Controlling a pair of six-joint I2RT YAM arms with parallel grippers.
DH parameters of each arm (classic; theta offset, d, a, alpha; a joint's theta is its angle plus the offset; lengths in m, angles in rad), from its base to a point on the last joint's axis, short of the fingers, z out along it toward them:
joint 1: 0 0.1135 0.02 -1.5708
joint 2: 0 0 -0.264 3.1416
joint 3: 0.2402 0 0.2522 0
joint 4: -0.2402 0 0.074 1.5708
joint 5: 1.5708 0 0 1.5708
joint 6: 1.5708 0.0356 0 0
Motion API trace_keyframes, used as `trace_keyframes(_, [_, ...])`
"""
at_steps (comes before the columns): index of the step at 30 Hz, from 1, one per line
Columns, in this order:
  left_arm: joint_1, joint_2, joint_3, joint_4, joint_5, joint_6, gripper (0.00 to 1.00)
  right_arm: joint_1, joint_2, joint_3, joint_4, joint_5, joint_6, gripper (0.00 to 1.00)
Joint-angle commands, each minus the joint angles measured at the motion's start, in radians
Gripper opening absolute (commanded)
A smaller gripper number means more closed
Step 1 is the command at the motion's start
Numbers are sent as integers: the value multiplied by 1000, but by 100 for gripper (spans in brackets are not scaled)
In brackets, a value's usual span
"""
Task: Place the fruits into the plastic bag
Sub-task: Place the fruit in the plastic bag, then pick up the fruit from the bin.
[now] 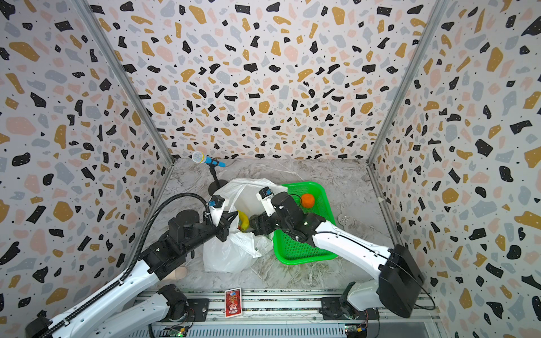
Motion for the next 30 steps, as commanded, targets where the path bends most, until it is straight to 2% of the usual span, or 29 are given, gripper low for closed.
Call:
trace_keyframes(1, [4,-10,3,57,20,-3,0,-14,-182,-92,34,179,10,72])
trace_keyframes(3, [4,-10,-1,61,19,-2,0,-58,-284,-164,37,248,69,73])
trace_keyframes(6, [4,-9,-3,65,19,-6,0,-198,-399,-266,31,245,188,76])
trace_keyframes(9, [4,-7,-8,73,21,-17,0,-377,-416,-325,48,84,259,78])
trace_keyframes(12, [4,-7,-8,73,24,-23,0,-487,-328,-310,35,-51,257,80])
trace_keyframes(18, [4,-17,-10,62,16,-21,0,-506,-38,-140,-76,-144,123,84])
trace_keyframes(30, [4,-19,-2,56,12,-20,0,-484,410,125,-140,-205,31,83])
